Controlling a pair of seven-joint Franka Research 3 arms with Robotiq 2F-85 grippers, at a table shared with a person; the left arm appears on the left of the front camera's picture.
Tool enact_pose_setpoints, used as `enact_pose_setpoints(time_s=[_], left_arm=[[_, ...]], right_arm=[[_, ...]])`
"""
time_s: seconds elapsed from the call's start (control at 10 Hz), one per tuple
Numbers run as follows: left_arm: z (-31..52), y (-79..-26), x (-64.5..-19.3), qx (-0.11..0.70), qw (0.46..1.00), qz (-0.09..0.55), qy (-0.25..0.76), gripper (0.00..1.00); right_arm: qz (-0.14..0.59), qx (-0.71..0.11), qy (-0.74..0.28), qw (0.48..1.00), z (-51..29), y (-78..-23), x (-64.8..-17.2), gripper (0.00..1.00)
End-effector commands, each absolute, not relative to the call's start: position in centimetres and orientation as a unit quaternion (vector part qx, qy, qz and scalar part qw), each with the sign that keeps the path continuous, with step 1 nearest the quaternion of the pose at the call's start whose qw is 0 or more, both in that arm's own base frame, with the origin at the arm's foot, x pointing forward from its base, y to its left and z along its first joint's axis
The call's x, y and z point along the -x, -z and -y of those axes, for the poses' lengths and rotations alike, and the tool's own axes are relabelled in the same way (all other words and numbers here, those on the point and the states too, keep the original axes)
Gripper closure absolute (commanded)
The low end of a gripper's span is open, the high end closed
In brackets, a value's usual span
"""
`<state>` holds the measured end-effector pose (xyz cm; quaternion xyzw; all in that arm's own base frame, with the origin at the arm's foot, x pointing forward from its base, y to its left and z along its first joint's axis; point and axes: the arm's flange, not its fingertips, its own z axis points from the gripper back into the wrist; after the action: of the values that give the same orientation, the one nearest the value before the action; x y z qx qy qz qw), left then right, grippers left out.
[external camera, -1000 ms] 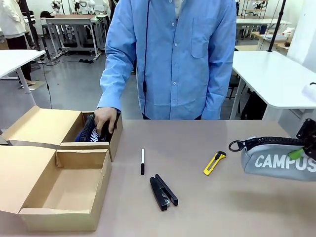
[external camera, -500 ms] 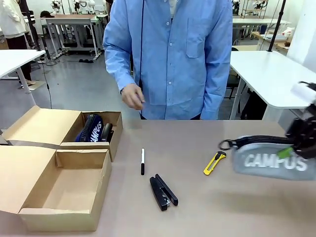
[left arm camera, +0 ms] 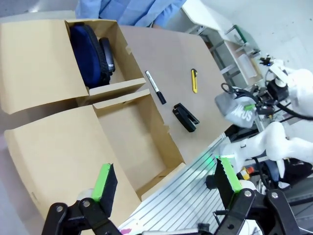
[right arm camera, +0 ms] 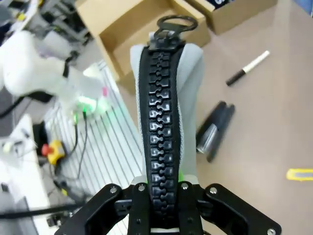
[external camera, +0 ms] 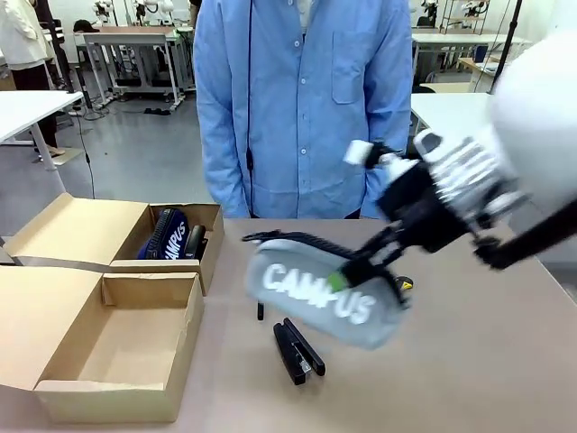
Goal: Place items inside the box.
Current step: Pick up a Pencil pouch or Stapler and place it inside the Mailer Box closest to the robot.
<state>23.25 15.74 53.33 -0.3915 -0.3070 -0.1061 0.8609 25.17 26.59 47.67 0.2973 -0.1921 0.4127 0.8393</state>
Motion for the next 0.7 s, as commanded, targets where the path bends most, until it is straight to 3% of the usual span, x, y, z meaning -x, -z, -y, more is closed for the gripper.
enact_pose_setpoints(time_s=[0.0, 0.2, 0.3, 0.6], left_arm=[[-15.5, -53.4, -23.2, 0.397, 0.854, 0.316, 0.115, 0.00], [-15.5, -53.4, -23.2, 0.397, 0.854, 0.316, 0.115, 0.00], [-15.5, -53.4, -23.2, 0.397, 0.854, 0.316, 0.115, 0.00], [-15.5, -53.4, -23.2, 0.397, 0.854, 0.316, 0.115, 0.00]], right_arm=[[0.218, -0.313, -0.396, 0.835, -33.9, -43.3, -23.5, 0.92], [0.203, -0.385, -0.455, 0.777, -39.4, -42.0, -22.4, 0.92], [0.200, -0.312, -0.397, 0.840, -33.6, -44.5, -21.0, 0.92], [0.196, -0.328, -0.413, 0.827, -36.5, -43.1, -20.3, 0.92]])
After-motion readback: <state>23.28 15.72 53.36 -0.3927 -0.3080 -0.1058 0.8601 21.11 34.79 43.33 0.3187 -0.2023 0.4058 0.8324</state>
